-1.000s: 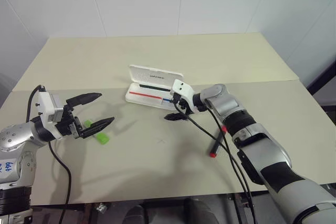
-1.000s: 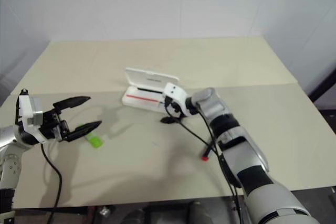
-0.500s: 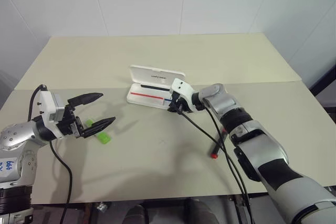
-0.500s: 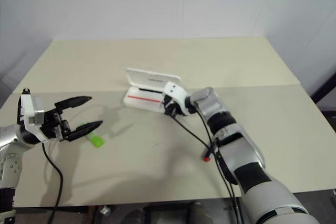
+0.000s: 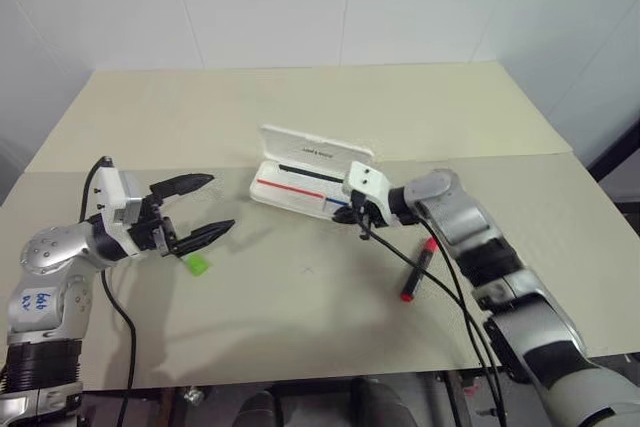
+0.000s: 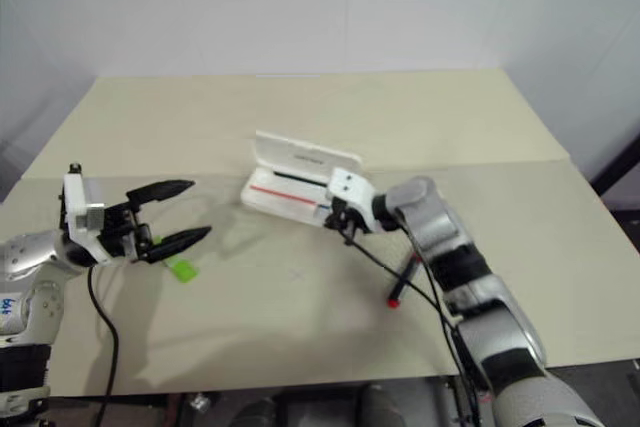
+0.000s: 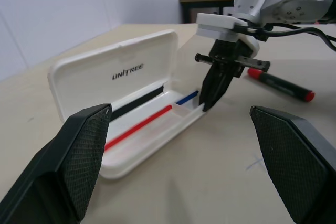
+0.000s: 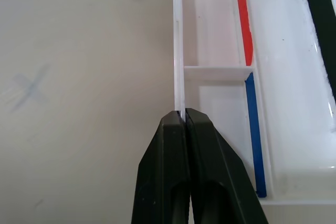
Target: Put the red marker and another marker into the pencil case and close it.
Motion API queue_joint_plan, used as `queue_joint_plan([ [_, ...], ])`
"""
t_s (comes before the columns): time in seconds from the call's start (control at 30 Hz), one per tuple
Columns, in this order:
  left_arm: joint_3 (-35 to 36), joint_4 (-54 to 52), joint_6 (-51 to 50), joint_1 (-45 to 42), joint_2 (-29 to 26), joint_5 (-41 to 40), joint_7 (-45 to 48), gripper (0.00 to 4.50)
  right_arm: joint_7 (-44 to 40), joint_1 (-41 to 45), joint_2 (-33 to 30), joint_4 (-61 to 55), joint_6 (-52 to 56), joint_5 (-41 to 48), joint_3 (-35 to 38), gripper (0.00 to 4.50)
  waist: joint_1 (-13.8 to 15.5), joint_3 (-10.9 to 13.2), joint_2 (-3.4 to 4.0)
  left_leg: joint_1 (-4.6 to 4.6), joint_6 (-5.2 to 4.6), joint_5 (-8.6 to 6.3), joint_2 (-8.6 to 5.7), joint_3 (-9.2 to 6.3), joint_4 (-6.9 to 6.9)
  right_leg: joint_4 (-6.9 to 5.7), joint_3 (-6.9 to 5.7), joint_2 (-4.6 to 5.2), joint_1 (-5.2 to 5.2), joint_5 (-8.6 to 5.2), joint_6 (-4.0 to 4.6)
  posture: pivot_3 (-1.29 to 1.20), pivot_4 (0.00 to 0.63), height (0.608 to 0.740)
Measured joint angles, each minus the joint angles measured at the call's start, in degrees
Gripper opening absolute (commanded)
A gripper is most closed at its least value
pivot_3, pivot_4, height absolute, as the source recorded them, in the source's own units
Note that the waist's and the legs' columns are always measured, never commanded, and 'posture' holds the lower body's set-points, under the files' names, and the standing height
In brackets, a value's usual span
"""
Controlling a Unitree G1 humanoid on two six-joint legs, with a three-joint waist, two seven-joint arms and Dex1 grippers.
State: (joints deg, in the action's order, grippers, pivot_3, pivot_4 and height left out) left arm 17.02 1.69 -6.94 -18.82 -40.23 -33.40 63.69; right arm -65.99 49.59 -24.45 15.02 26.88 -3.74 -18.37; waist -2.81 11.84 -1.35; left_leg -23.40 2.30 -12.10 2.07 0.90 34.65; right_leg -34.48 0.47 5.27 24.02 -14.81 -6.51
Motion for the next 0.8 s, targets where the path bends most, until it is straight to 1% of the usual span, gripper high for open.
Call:
queue_joint_plan([
  [0.2,-2.0,1.6,0.5,-1.5,1.4,0.1,1.1,4.5,-1.9,-7.4,-5.2,-17.1,6.1,0.4,-3.4,0.03,0.1,0.0,-0.02,0.0,0.02,-0.01,0.02,-0.01,0.25,-0.1,0.01,-0.01,-0.01,-0.01,0.01,0.0,0.15,0.74],
  [0.23,-2.3,1.6,0.6,-1.6,1.5,0.1,1.4,4.5,-2.2,-8.6,-6.5,-19.7,6.2,0.4,-4.2,0.03,0.2,0.0,-0.04,0.0,0.04,-0.03,0.02,-0.01,0.28,-0.08,0.01,-0.01,-0.02,-0.03,0.05,0.0,0.15,0.74],
  [0.27,-2.5,1.7,0.7,-1.7,1.6,0.1,1.6,4.5,-2.4,-9.4,-7.3,-21.6,6.0,0.2,-5.0,0.03,0.2,0.0,-0.04,-0.01,0.04,-0.03,0.02,0.0,0.31,-0.05,0.02,0.0,-0.02,-0.14,0.26,0.0,0.15,0.74],
  [0.33,-2.6,1.8,0.7,-1.8,1.6,0.1,2.2,4.5,-2.3,-10.6,-8.5,-24.1,5.5,-0.1,-6.5,0.03,0.2,0.0,-0.05,-0.01,0.04,-0.03,0.02,0.0,0.34,-0.06,0.03,0.01,-0.04,-0.27,0.51,0.0,0.15,0.74],
  [0.5,-3.5,1.7,0.7,-1.6,1.8,0.0,3.9,4.5,-2.2,-12.0,-10.6,-28.6,5.8,-0.3,-7.6,0.03,0.5,0.0,-0.07,0.0,0.04,-0.03,0.02,0.0,0.35,-0.04,0.03,0.01,-0.06,-0.28,0.52,0.0,0.15,0.74],
  [0.63,-3.6,1.3,0.8,1.1,1.3,0.0,6.1,4.5,-2.4,-12.8,-11.6,-30.5,6.4,-0.2,-7.9,0.03,0.6,0.0,-0.08,0.0,0.02,-0.06,0.03,0.0,0.34,0.0,0.03,0.0,-0.05,-0.33,0.61,0.0,0.15,0.74],
  [0.8,-3.6,1.3,2.0,4.3,-0.8,0.1,9.5,4.5,-3.0,-13.4,-14.0,-31.7,6.8,0.6,-7.9,0.03,1.1,0.0,-0.08,-0.01,0.0,-0.09,0.03,0.0,0.35,0.13,0.02,0.04,-0.09,-0.45,0.82,0.0,0.15,0.74],
])
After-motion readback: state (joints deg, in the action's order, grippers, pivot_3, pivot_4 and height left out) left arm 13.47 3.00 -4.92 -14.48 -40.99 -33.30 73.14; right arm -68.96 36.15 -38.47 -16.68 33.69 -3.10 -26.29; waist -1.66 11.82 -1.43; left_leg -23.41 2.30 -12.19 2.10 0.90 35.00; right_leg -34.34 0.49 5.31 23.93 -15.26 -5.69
